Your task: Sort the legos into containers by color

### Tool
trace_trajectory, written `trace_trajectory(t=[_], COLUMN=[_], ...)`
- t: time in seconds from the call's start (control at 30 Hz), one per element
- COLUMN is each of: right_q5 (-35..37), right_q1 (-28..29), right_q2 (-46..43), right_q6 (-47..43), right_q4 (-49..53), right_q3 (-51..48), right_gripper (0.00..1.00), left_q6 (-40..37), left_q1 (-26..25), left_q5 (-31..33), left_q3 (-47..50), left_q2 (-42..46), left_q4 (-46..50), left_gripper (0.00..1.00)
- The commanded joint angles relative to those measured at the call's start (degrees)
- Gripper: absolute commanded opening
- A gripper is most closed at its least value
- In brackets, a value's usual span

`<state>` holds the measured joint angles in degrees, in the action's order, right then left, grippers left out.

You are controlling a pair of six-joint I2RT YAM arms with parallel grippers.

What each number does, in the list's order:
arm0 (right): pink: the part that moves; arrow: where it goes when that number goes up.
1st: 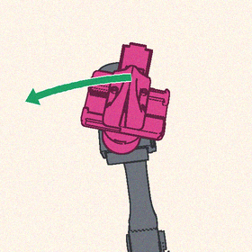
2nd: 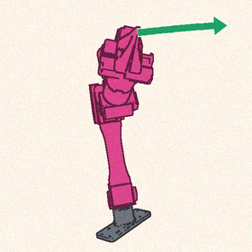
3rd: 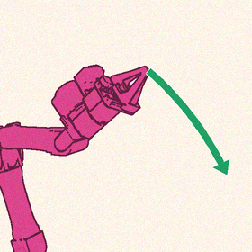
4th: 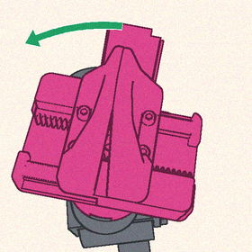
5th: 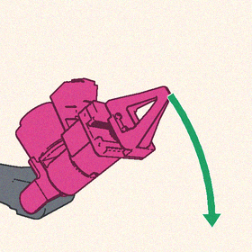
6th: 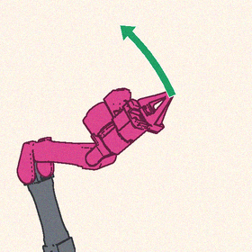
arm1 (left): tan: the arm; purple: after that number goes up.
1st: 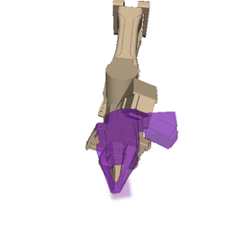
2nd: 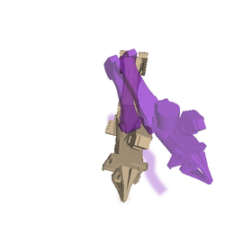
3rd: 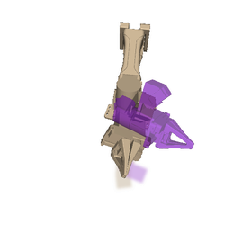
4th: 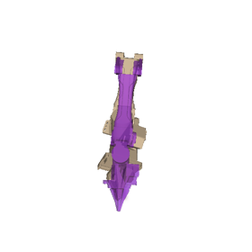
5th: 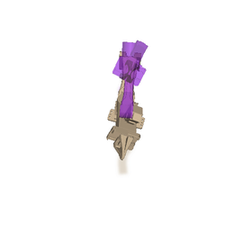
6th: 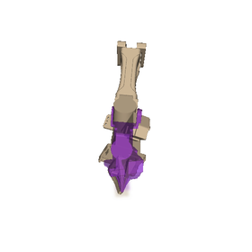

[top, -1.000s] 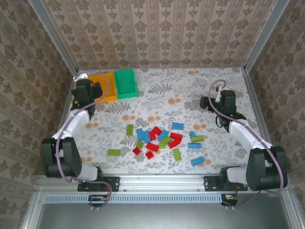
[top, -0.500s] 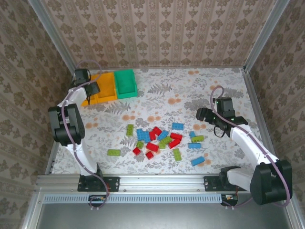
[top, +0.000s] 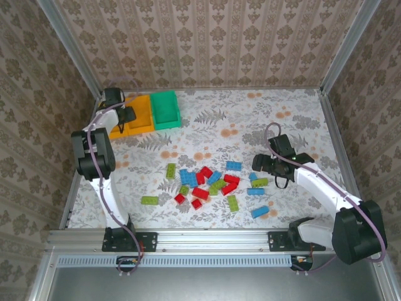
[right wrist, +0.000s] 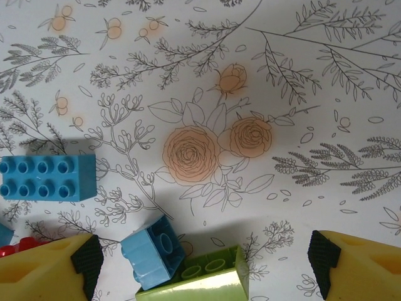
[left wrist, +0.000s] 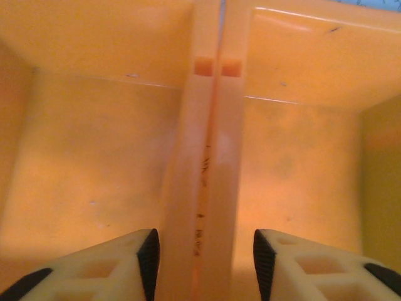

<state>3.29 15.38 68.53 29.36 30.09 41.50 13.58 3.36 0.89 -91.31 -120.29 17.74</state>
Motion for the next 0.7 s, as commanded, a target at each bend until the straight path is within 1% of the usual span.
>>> trace_trajectory(t=[0.0, 0.07, 0.1, 0.17, 0.23, 0.33, 0.43, 0.67], right_q5=[3.1, 3.6, 3.9, 3.9, 3.3, 2.6, 2.1, -0.9], right_q1=[0.7, 0.7, 0.8, 0.8, 0.8, 1.0, 2.0, 4.5], right_q2=[0.0, -0.3, -0.5, -0.6, 0.0, 1.8, 3.1, 2.9], right_q6=[2.0, 2.1, 2.2, 2.4, 2.6, 2.8, 2.1, 0.1], right_q4=[2.5, 3.1, 3.1, 2.9, 2.9, 3.3, 3.3, 1.0], right_q3=[-0.2, -0.1, -0.1, -0.3, -0.4, 0.2, 0.9, 0.1], right_gripper=[0.89, 0.89, 0.89, 0.89, 0.89, 0.9, 0.9, 0.89], left_q6=[-1.6, -1.9, -2.2, -2.1, -1.6, -0.4, 1.2, 4.4], left_q1=[-1.4, -2.2, -2.7, -3.8, -5.0, -7.4, -9.9, -16.0], left_q5=[-1.6, -1.2, -1.0, 0.4, 0.3, 0.1, 0.2, -0.8], left_q3=[-2.5, -3.4, -3.4, -3.3, -3.2, -2.7, -1.6, 0.4], left_q2=[-1.9, -2.1, -2.0, -1.5, -1.3, -1.0, -0.4, 1.6], left_q4=[1.6, 3.1, 3.2, 3.6, 4.1, 4.7, 4.9, 4.9], left_gripper=[0.32, 0.19, 0.16, 0.11, 0.08, 0.06, 0.06, 0.05])
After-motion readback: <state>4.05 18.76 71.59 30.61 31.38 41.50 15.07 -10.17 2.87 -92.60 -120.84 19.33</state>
